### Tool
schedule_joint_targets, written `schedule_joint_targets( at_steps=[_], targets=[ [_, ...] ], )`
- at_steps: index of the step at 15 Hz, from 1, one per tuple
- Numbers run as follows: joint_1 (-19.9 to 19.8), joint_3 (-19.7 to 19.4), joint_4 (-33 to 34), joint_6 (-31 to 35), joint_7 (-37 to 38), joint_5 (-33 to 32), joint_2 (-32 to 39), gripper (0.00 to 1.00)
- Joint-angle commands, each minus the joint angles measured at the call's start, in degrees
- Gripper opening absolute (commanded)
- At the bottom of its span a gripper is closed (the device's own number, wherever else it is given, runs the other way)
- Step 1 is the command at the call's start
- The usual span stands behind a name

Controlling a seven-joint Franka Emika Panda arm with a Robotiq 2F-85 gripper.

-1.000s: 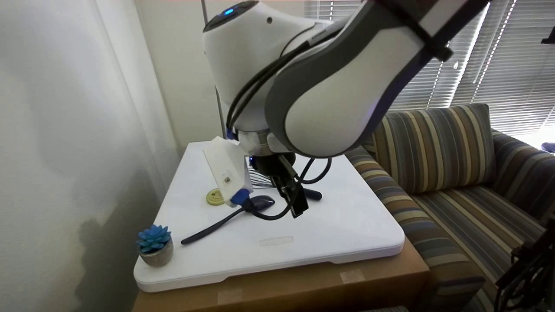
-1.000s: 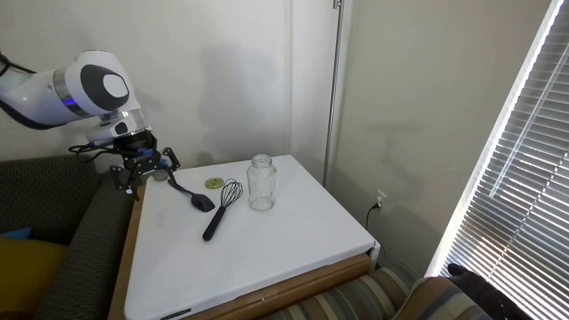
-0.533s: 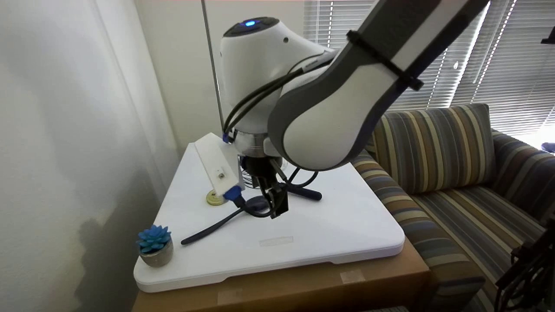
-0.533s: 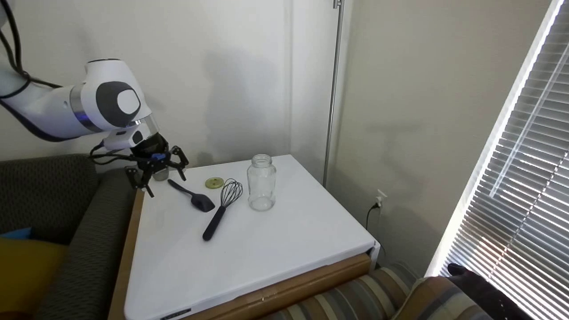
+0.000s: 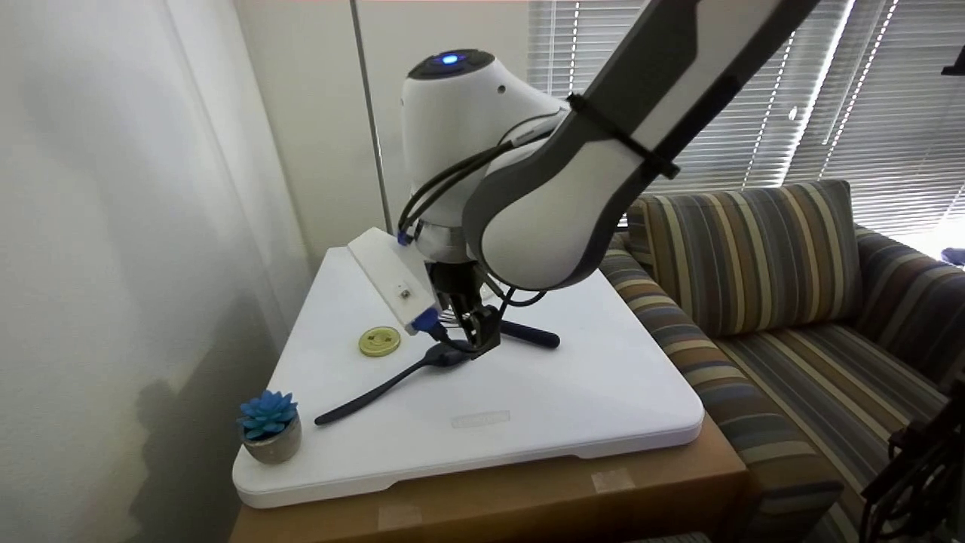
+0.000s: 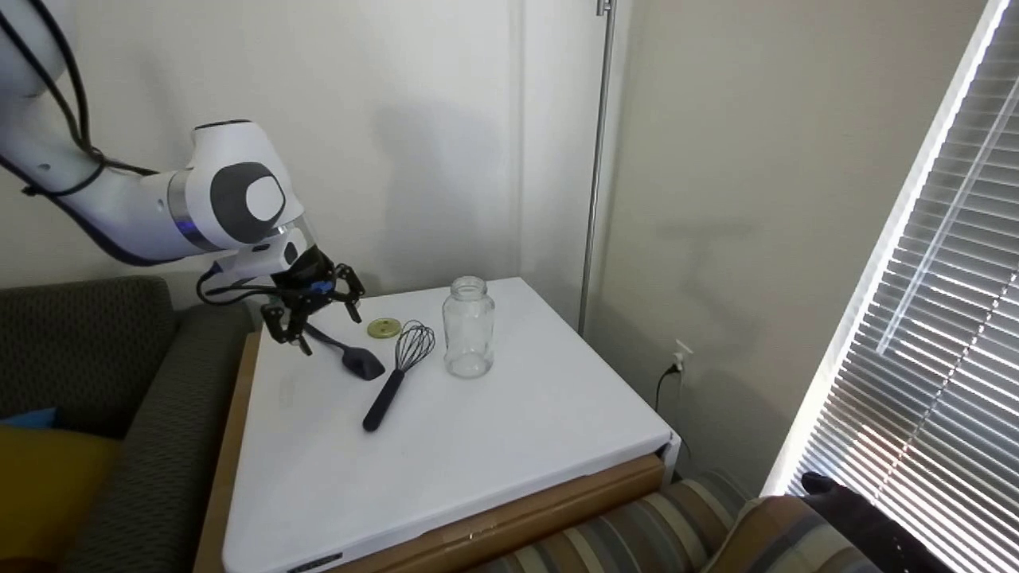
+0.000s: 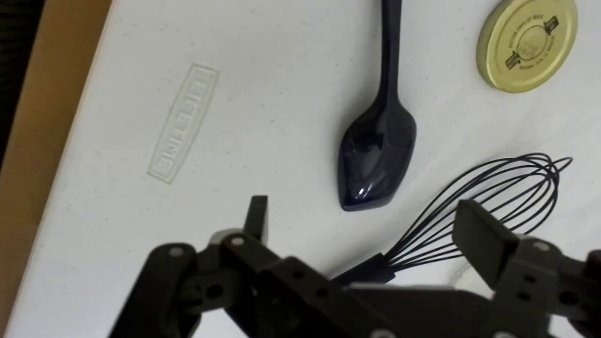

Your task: Put the spatula and whisk inside the glass jar

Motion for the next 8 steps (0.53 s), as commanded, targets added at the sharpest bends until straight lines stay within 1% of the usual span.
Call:
schedule_joint_targets(
  at_steps=[1,3,4,5,8],
  targets=[
    [-1.36,-0.7,3.76,0.54,-5.04,2.6,2.67,1.0],
    [-2.28,-0.25,4.98,0.25,-7.37,3.97,3.47,1.0],
    [-3.76,1.66,4.75,-0.87,-11.03,5.21,2.88,1.0],
    [-0.56,-1.57,3.23,-0.02,-7.19,4.76,2.23,1.0],
    [-0.29,-1.84,3.36,-0.05,-7.85,5.29,2.29,1.0]
  ],
)
